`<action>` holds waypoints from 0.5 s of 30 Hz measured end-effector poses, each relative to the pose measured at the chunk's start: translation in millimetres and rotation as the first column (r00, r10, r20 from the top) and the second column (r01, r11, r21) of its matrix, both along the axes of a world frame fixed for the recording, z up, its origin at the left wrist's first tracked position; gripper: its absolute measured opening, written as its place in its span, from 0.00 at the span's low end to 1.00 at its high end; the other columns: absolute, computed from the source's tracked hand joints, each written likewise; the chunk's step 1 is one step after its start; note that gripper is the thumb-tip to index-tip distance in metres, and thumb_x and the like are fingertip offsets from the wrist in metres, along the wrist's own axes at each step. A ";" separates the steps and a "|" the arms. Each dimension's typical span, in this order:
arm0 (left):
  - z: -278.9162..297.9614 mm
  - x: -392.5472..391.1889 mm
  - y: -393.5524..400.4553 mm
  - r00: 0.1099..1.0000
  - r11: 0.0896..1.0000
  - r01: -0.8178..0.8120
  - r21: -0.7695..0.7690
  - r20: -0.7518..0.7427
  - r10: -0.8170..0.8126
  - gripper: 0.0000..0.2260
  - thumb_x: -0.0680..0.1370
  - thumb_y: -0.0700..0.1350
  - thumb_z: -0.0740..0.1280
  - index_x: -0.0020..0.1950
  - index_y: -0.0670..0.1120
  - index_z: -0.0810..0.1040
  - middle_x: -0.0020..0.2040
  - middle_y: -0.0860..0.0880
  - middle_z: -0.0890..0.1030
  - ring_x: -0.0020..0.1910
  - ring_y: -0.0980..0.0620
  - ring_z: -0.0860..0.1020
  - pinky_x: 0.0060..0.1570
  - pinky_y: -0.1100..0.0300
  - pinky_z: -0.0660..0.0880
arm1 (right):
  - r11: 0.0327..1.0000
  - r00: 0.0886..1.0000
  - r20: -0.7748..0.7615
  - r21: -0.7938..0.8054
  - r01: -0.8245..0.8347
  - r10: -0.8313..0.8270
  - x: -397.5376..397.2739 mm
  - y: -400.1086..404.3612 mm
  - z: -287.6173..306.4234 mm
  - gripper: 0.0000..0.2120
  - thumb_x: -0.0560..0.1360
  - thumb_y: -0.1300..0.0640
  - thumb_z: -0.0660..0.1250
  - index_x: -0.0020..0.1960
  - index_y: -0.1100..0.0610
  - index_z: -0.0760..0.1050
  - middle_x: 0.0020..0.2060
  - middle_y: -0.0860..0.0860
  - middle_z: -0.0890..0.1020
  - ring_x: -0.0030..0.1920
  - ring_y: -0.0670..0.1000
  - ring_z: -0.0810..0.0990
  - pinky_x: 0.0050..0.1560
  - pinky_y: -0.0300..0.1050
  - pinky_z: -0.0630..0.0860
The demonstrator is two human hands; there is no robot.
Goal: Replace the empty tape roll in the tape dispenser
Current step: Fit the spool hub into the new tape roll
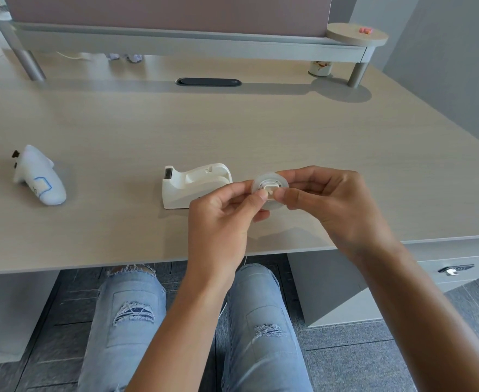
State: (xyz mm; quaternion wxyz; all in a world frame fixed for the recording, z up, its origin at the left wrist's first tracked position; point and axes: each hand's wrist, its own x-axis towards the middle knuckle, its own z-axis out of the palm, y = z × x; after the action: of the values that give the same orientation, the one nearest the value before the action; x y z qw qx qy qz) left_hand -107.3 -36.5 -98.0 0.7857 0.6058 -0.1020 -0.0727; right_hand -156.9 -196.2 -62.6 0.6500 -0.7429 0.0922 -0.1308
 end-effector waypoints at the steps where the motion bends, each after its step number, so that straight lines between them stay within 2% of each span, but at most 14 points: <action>1: -0.4 0.3 -0.3 1.000 1.000 -0.006 0.004 0.001 0.006 0.05 0.76 0.38 0.75 0.50 0.43 0.88 0.43 0.46 0.89 0.38 0.51 0.85 0.51 0.46 0.84 | 1.000 1.000 -0.004 0.005 0.005 -0.005 0.2 0.5 -0.1 0.10 0.71 0.61 0.79 0.52 0.58 0.87 0.46 0.52 0.91 0.47 0.48 0.88 0.49 0.38 0.81; 3: -0.9 1.0 -1.1 1.000 1.000 -0.017 0.018 0.002 0.017 0.05 0.77 0.39 0.75 0.51 0.43 0.88 0.43 0.47 0.89 0.38 0.52 0.85 0.50 0.47 0.84 | 1.000 1.000 -0.012 0.010 0.011 -0.011 0.8 1.1 0.0 0.09 0.71 0.61 0.79 0.52 0.57 0.87 0.46 0.51 0.91 0.48 0.49 0.88 0.49 0.39 0.81; 10: 0.0 0.1 -4.0 0.998 0.996 -0.064 0.065 -0.011 0.064 0.04 0.76 0.41 0.75 0.50 0.43 0.88 0.42 0.45 0.89 0.35 0.52 0.85 0.53 0.40 0.83 | 0.999 0.999 -0.026 0.011 0.033 -0.033 2.2 3.9 -0.5 0.09 0.71 0.62 0.79 0.51 0.60 0.87 0.46 0.53 0.91 0.46 0.49 0.87 0.49 0.40 0.82; 13: 3.9 1.3 -0.1 0.997 1.000 -0.006 -0.011 -0.076 0.005 0.04 0.76 0.39 0.75 0.49 0.43 0.88 0.44 0.44 0.89 0.40 0.50 0.85 0.54 0.42 0.83 | 0.997 0.999 -0.043 0.070 -0.010 0.013 2.5 2.2 2.4 0.11 0.70 0.59 0.79 0.52 0.59 0.87 0.47 0.54 0.91 0.45 0.47 0.87 0.51 0.41 0.81; 15: 6.7 2.3 3.3 0.989 0.995 0.040 -0.094 -0.137 -0.052 0.04 0.77 0.37 0.73 0.49 0.40 0.88 0.45 0.43 0.88 0.45 0.49 0.85 0.52 0.48 0.83 | 0.988 0.996 -0.067 0.148 -0.047 0.057 3.0 1.0 3.8 0.14 0.67 0.56 0.79 0.51 0.58 0.88 0.48 0.55 0.91 0.47 0.48 0.86 0.53 0.41 0.82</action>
State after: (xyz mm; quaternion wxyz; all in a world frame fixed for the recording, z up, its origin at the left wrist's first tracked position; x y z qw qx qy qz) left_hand -105.0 -33.1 -91.3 0.8156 0.5606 -0.0642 -0.1281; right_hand -153.9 -195.2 -58.9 0.7023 -0.6994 0.1054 -0.0802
